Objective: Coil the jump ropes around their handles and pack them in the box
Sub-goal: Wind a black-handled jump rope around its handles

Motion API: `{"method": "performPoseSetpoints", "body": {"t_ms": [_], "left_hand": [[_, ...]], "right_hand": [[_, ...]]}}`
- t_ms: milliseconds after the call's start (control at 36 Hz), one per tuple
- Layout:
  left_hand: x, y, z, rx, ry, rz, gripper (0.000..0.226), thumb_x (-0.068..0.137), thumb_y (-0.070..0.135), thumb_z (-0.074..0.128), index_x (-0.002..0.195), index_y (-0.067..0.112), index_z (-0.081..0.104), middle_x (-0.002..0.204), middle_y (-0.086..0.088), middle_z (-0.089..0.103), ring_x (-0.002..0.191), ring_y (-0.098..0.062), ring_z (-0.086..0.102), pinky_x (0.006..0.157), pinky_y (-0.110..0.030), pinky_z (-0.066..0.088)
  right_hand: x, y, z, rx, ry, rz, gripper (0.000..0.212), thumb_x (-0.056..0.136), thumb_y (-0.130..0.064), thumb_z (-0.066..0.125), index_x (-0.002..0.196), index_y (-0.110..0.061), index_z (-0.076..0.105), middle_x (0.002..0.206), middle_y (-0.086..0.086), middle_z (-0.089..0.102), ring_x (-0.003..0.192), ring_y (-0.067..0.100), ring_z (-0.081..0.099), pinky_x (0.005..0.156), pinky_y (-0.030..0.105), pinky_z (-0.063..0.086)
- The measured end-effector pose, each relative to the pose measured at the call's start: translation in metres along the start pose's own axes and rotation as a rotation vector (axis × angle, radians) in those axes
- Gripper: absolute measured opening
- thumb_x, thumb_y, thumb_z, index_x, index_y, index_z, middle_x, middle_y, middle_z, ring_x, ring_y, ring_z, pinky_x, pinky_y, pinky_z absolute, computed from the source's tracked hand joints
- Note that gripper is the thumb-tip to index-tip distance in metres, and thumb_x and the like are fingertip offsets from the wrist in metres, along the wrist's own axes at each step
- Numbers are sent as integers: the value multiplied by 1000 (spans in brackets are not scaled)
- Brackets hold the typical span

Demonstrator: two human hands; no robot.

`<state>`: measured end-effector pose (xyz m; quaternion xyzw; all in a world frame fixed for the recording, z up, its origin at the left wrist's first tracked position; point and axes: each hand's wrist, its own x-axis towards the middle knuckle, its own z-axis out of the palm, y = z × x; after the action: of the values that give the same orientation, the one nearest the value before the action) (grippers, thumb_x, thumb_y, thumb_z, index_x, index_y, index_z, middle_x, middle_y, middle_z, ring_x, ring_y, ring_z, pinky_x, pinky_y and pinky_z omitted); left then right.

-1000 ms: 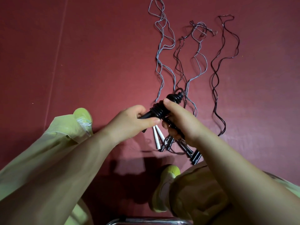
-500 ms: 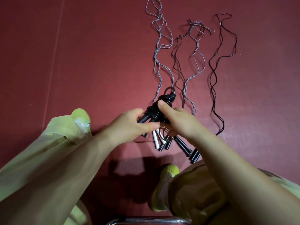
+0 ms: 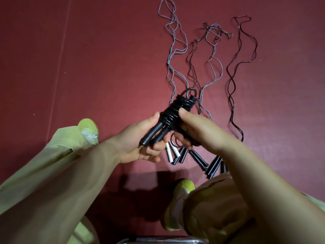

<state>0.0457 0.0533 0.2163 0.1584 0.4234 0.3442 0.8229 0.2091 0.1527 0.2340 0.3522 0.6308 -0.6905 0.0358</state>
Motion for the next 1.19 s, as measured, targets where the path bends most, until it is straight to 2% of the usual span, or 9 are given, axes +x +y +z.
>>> {"method": "performPoseSetpoints", "body": {"t_ms": [111,278,444,639,722,806,917,1028,1194], "left_hand": [[1,0,2,112,97,7,57,76,67,34,76,17,59,57,3,44,46,-9,30,64,-29,47],[6,-3,0,316,310,47,55,79,67,34,79,17,58,57,4,48,50,-8,45,64,-27,48],[11,-5,-5,486,461,106,47,91,60,42,77,19,60,56,9,52,56,-8,50,68,-30,48],[14,-8,-9,647,638,195,76,62,74,54,78,-1,57,62,-2,48,59,-16,43,63,-31,36],[13,-7,-8,767,693,206,47,80,56,62,67,12,50,59,2,42,56,-16,38,55,-30,28],[11,-5,-4,854,722,225,42,76,51,67,66,16,48,57,4,43,54,-15,38,54,-30,28],[12,-7,-1,955,723,234,50,69,53,73,67,14,43,61,2,38,55,-15,35,54,-31,26],[12,-7,-3,903,604,209,50,65,54,75,75,9,55,64,3,45,58,-13,42,59,-31,34],[3,-6,2,209,103,75,50,75,58,49,96,14,60,84,-11,72,76,-22,66,72,-32,52]], "right_hand": [[-2,-3,-3,-128,49,87,79,92,-64,26,85,7,59,59,6,52,53,20,49,51,22,39],[1,3,-3,-471,150,191,84,87,-72,14,53,-7,56,49,3,56,55,18,57,79,40,48],[3,1,-2,-388,201,215,88,88,-72,23,70,5,64,44,1,47,46,18,47,57,30,41],[4,2,1,-160,192,265,75,90,-71,27,78,-10,68,45,-10,36,39,9,28,44,23,24],[4,3,3,-105,177,294,74,88,-74,28,82,-12,67,49,-10,34,42,9,26,44,23,21],[4,6,5,-70,177,286,69,87,-76,28,75,-18,65,54,-7,31,44,9,25,45,24,19],[6,6,8,27,176,253,61,84,-73,40,48,-24,51,58,-2,24,48,13,17,49,30,10],[5,1,9,-4,232,149,48,74,-64,46,50,-23,37,54,-2,22,46,13,17,50,31,13],[0,-6,9,26,303,-21,55,64,-64,46,67,-9,44,51,-1,23,48,15,19,52,36,14]]}}
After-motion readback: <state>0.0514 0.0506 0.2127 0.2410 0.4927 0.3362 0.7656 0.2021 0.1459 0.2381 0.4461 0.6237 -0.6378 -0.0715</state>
